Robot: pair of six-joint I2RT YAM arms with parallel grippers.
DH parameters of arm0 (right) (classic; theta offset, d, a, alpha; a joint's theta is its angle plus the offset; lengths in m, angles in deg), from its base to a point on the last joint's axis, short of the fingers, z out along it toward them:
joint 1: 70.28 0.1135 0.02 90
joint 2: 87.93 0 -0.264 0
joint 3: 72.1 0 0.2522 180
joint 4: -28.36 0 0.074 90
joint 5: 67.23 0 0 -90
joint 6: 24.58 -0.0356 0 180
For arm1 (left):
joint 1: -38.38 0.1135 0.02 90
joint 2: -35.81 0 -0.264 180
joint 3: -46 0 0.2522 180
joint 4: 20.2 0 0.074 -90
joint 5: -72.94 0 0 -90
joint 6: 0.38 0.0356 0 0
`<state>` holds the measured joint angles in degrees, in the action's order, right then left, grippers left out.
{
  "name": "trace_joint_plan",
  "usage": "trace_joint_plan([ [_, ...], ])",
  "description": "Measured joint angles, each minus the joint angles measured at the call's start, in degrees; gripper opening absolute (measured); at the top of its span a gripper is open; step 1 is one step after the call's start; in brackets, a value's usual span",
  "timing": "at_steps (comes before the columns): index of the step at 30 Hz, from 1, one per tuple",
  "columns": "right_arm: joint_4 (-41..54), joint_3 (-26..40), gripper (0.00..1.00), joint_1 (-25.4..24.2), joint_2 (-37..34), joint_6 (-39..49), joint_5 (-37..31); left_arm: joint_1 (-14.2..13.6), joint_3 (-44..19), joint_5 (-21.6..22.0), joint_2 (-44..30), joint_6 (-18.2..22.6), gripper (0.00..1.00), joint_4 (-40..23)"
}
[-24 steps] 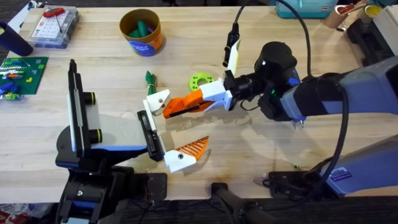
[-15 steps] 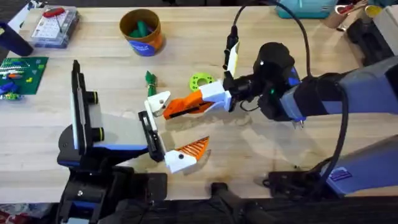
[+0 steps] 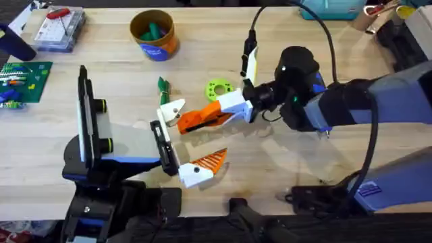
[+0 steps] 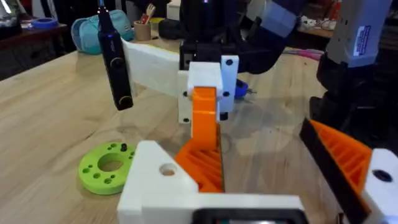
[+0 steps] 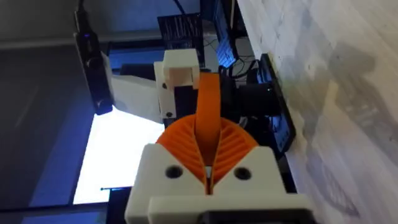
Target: Pick up the gripper from the table and insert it into the empty holder that is missing its gripper. Then pick up a screw, insert it into the mounting hole, and use the screwdriver to tighten it. Finally, clean up the table by picking up the vegetable and placing it into the bucket.
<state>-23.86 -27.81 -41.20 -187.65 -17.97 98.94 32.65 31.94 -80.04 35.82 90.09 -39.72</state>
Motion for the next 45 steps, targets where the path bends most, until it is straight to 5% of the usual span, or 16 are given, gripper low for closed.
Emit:
trace_joint_plan([
  [7,-1.64,-3.52,0.017,0.00,0.00,1.21,1.65,0.00,0.00,-0.02,-0.02,-0.04,0.986,0.00],
  [15,-17.02,-11.12,0.018,0.00,1.97,-2.37,1.10,0.00,0.00,-0.02,0.00,-0.04,0.986,0.00],
  [30,-17.88,-10.41,0.017,0.00,3.34,-7.09,-6.13,0.00,-0.01,-0.02,0.00,-0.04,0.986,0.00],
  [45,-16.16,-5.61,0.017,0.00,3.34,-7.95,-6.50,0.04,0.00,1.09,0.00,0.19,0.986,0.39],
])
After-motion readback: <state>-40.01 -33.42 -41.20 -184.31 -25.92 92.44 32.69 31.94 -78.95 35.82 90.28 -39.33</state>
